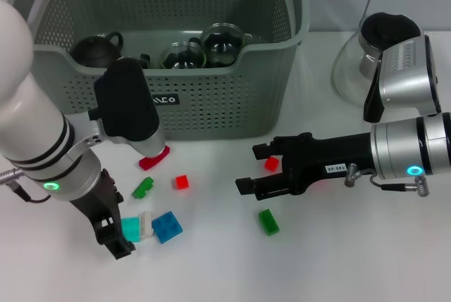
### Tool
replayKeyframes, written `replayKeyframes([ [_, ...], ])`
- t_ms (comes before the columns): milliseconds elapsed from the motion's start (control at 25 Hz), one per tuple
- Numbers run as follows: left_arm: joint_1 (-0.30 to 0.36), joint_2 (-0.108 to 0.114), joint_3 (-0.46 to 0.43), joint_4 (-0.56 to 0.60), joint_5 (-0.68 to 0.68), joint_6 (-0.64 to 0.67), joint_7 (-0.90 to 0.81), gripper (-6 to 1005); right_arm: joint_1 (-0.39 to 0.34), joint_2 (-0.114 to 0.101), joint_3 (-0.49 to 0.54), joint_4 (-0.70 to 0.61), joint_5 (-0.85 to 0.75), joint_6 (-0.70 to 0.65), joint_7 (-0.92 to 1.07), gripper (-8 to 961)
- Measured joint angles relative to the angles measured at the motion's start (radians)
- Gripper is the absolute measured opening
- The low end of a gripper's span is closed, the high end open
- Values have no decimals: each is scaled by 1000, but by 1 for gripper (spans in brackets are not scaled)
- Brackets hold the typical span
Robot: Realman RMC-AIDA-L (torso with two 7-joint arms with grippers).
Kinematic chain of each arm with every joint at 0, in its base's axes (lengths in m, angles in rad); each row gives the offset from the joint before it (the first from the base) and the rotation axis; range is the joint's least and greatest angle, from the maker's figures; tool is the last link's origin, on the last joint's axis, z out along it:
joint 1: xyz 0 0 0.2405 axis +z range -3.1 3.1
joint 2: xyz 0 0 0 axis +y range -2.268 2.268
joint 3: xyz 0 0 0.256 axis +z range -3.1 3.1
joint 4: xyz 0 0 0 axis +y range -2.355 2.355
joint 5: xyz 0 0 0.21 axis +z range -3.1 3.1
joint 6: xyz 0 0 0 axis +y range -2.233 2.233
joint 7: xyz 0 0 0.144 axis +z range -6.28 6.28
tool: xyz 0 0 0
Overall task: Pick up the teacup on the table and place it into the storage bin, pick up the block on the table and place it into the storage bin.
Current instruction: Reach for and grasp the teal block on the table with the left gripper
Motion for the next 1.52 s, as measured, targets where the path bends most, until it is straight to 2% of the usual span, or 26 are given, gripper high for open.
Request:
replayKeyframes([
  [480, -6, 2, 7, -51, 11, -33, 109, 885, -1, 0, 0, 10, 5, 7, 0, 924],
  [1080, -12, 0, 13, -61, 3, -34, 105, 885, 0, 2, 2, 14, 6, 23, 1, 924],
  [1280, -20, 0, 13, -72, 3, -24, 104, 825, 0, 2, 2, 14, 6, 25, 2, 924],
  [1400, -21, 0, 13, -73, 3, -25, 103, 666, -1, 2, 2, 14, 6, 25, 2, 924],
  [1520, -21, 0, 13, -75, 3, -29, 103, 601, -2, 2, 2, 14, 6, 25, 2, 924],
])
